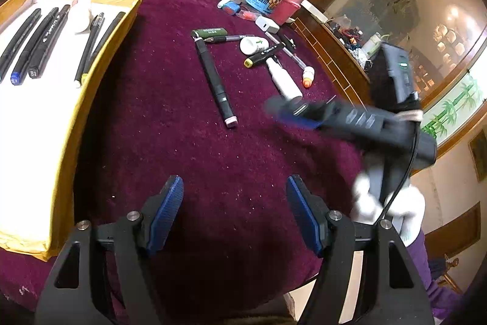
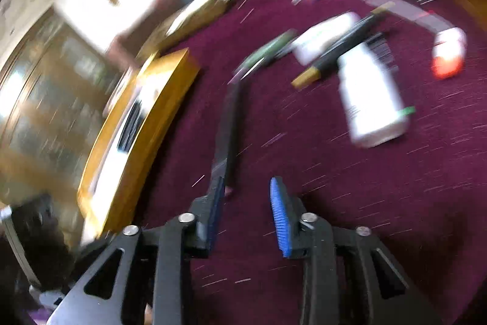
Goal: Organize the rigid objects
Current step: 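Grasp a white dropper bottle with the right gripper while the left grasps a black marker, then carry the marker and dropper bottle into the box and open both grippers, then move both grippers back out of the box toward the table items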
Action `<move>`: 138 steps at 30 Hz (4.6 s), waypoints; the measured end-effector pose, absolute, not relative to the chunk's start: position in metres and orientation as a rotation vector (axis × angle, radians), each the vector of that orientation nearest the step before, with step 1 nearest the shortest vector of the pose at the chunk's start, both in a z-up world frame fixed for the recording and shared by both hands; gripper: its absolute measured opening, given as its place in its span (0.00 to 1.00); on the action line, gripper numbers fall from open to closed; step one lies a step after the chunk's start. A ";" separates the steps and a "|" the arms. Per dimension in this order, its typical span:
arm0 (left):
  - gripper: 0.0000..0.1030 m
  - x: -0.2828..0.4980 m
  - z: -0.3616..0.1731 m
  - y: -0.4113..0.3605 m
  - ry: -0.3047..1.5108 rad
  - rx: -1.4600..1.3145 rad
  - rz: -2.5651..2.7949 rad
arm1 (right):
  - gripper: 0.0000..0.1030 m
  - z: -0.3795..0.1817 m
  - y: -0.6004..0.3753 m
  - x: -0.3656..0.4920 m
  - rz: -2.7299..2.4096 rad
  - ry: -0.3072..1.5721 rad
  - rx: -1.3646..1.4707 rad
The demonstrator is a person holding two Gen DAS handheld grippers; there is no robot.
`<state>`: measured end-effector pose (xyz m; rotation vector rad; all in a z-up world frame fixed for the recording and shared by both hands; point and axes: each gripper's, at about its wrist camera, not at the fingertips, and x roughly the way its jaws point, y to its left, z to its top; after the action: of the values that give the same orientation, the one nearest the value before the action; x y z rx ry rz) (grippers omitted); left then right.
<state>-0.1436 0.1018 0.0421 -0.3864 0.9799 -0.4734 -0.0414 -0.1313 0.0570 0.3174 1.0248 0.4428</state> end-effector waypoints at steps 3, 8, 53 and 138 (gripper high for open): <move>0.67 -0.143 0.041 0.095 0.988 -0.373 -0.481 | 0.42 0.064 -0.180 -0.033 0.276 0.938 0.385; 0.67 -0.141 0.042 0.086 1.002 -0.351 -0.475 | 0.42 0.059 -0.196 -0.014 0.188 0.887 0.409; 0.12 -0.084 0.061 0.103 0.861 -0.271 -0.412 | 0.26 0.029 -0.159 0.009 0.268 0.896 0.345; 0.55 -0.169 0.096 0.291 0.640 -0.505 -0.174 | 0.45 0.081 -0.133 0.079 -0.053 0.940 0.366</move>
<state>-0.1691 0.2911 0.0960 -0.5046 0.6396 -0.1744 0.0795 -0.1328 0.0814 0.3661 0.9398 -0.0532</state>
